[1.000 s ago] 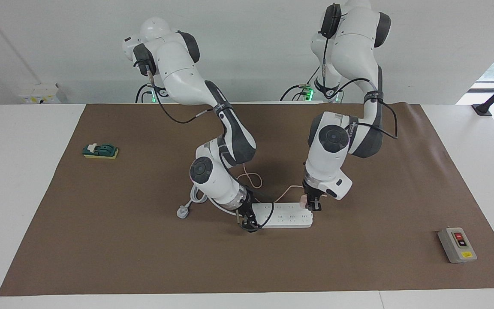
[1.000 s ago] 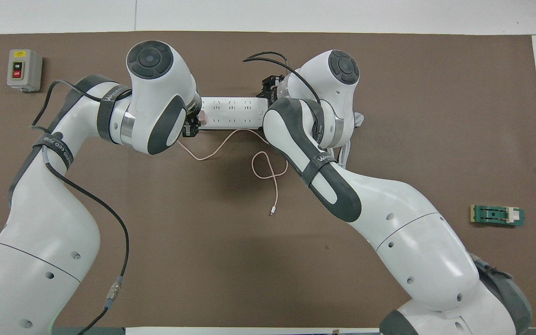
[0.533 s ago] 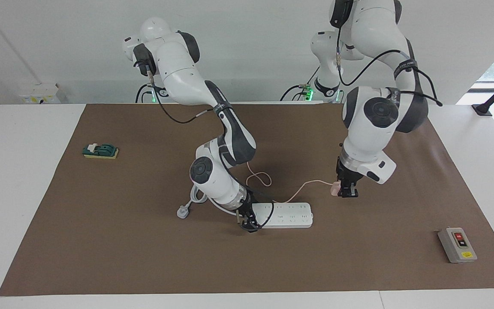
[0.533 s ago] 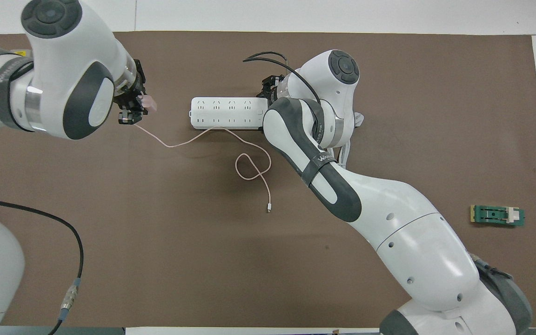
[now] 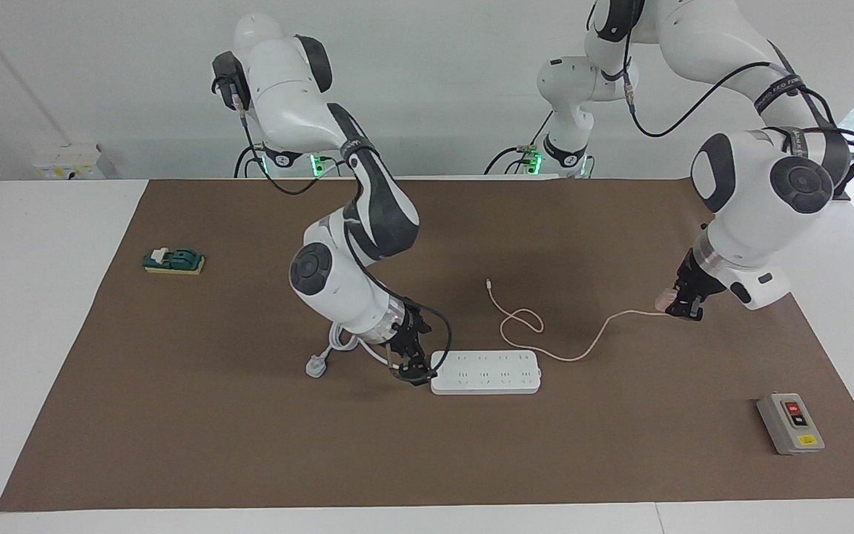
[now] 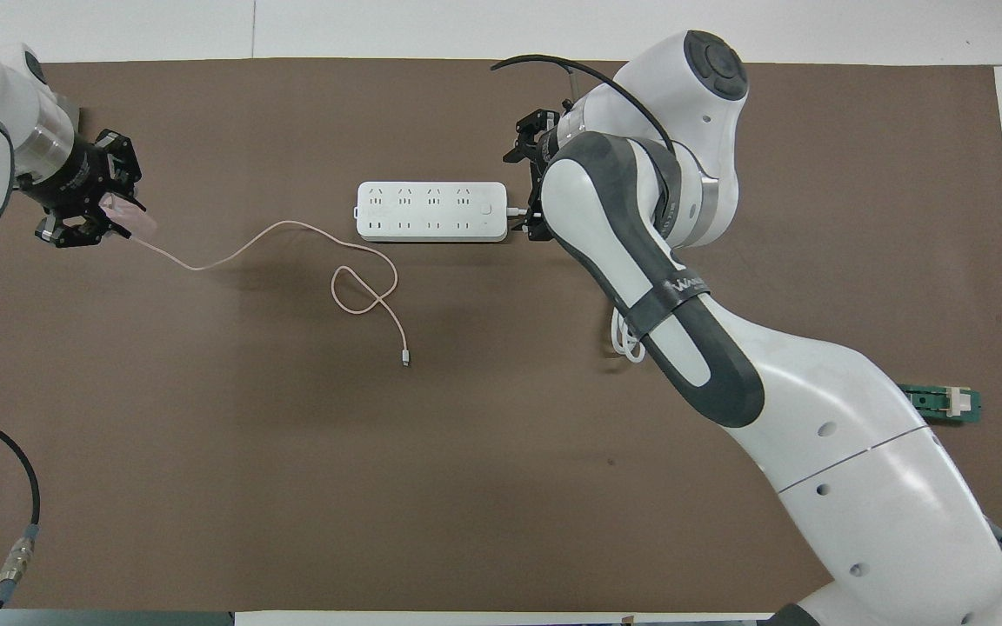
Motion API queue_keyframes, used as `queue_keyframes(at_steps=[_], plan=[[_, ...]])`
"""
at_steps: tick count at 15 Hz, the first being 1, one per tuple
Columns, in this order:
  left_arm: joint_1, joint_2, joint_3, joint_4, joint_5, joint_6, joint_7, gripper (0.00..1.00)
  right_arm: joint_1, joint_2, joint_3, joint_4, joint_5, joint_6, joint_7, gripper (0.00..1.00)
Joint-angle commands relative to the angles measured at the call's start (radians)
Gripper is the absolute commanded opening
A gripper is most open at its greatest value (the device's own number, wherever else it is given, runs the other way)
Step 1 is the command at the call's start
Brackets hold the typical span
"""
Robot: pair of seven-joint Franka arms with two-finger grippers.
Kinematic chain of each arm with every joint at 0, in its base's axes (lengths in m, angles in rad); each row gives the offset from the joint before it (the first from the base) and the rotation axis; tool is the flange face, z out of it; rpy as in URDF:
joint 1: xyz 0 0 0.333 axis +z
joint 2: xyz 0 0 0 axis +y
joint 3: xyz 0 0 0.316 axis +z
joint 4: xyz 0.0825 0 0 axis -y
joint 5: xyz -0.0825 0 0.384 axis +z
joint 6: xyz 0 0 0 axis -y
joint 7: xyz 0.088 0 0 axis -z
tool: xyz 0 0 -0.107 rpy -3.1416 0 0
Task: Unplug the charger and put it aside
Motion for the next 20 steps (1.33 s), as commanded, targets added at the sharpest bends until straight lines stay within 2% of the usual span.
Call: queue_keyframes(at_steps=[1, 3, 5, 7, 9, 10, 11, 12, 14, 15, 20], plan=[[0.035, -0.084, -0.005, -0.148, -0.006, 0.049, 0.184, 0.00, -0.044, -0.081, 0.001, -0.032, -0.037, -0.087, -0.097, 1.00], [0.050, -0.120, -0.005, -0.248, -0.003, 0.136, 0.243, 0.00, -0.075, -0.137, -0.001, -0.051, -0.069, -0.138, -0.188, 1.00], [0.075, -0.149, -0.002, -0.332, 0.000, 0.202, 0.331, 0.00, -0.093, -0.196, -0.001, -0.064, -0.164, -0.194, -0.290, 1.00], [0.099, -0.173, -0.002, -0.400, 0.000, 0.264, 0.411, 0.00, -0.102, -0.251, -0.001, -0.072, -0.265, -0.273, -0.431, 1.00], [0.113, -0.192, -0.002, -0.447, 0.000, 0.287, 0.467, 0.00, -0.137, -0.309, -0.001, -0.098, -0.309, -0.336, -0.583, 1.00], [0.112, -0.200, -0.002, -0.466, 0.000, 0.289, 0.481, 0.14, -0.154, -0.338, -0.001, -0.110, -0.312, -0.371, -0.661, 1.00], [0.110, -0.203, -0.004, -0.470, 0.000, 0.287, 0.482, 0.81, -0.173, -0.363, -0.001, -0.117, -0.318, -0.401, -0.730, 1.00], [0.102, -0.203, -0.004, -0.467, 0.000, 0.284, 0.479, 1.00, -0.193, -0.387, -0.001, -0.118, -0.336, -0.437, -0.808, 1.00], [0.098, -0.204, -0.005, -0.461, -0.001, 0.278, 0.476, 1.00, -0.217, -0.438, -0.001, -0.129, -0.380, -0.492, -0.977, 1.00], [0.096, -0.209, -0.007, -0.435, 0.000, 0.257, 0.479, 1.00, -0.236, -0.534, -0.001, -0.218, -0.490, -0.498, -1.222, 1.00], [0.076, -0.209, -0.018, -0.299, 0.000, 0.128, 0.539, 1.00, -0.250, -0.703, -0.001, -0.392, -0.568, -0.474, -1.404, 1.00]])
